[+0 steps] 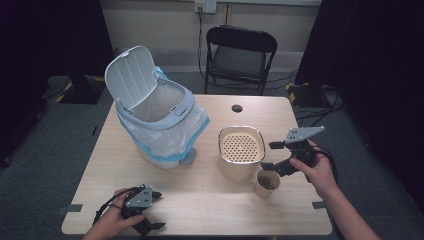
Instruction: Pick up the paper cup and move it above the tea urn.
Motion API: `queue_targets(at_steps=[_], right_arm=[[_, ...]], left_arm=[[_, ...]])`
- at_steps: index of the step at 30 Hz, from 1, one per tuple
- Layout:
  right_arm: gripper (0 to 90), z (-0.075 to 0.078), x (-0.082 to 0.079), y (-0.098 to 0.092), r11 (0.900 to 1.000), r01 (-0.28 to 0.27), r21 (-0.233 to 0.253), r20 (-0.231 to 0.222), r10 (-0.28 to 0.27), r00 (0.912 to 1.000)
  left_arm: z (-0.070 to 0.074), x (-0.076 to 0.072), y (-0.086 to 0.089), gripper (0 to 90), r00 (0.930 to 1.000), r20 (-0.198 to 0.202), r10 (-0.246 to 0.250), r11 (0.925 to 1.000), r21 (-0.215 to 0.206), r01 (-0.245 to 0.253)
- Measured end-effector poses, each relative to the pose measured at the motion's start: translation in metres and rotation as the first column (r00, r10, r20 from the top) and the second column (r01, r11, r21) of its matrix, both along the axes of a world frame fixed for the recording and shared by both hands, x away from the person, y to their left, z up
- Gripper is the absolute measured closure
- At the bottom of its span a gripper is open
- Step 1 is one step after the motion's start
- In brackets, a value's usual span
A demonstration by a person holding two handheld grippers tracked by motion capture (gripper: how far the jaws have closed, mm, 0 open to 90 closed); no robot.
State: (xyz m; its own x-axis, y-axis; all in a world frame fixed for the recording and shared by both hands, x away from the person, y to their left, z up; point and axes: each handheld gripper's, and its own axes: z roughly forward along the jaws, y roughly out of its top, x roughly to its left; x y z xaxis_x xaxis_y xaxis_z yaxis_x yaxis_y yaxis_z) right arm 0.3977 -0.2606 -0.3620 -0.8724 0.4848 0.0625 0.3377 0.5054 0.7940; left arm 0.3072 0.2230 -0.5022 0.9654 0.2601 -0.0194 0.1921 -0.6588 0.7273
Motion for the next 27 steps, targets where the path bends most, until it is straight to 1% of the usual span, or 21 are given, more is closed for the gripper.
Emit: queue_targets(at_steps=[6,15,24,25,27], right_arm=[[14.8,-0.009,-0.005,-0.009,1.000,0.004,0.013,-0.013,-0.004,0.9999],[14.7,-0.019,-0.013,-0.019,1.000,0.005,0.018,-0.026,-0.005,0.9997],[14.7,-0.024,-0.022,-0.026,1.000,0.000,-0.004,-0.026,0.000,0.9997],[14.7,-0.025,-0.024,-0.028,1.000,-0.001,-0.018,-0.023,0.001,0.9997],[14.7,-0.025,-0.026,-0.031,1.000,0.000,-0.018,-0.021,0.000,0.9998]], left_arm=[[0.000,0.000,0.000,4.2,1.0000,0.000,0.001,1.0000,0.003,-0.001],[0.000,0.000,0.000,4.2,1.0000,0.000,0.000,1.0000,0.002,0.000],[0.000,0.000,0.000,4.2,1.0000,0.000,0.002,1.0000,0.004,-0.002],[0.000,0.000,0.000,4.2,1.0000,0.000,0.000,1.0000,0.002,0.000],[0.000,0.000,0.000,4.2,1.0000,0.001,0.002,1.0000,0.001,-0.002]])
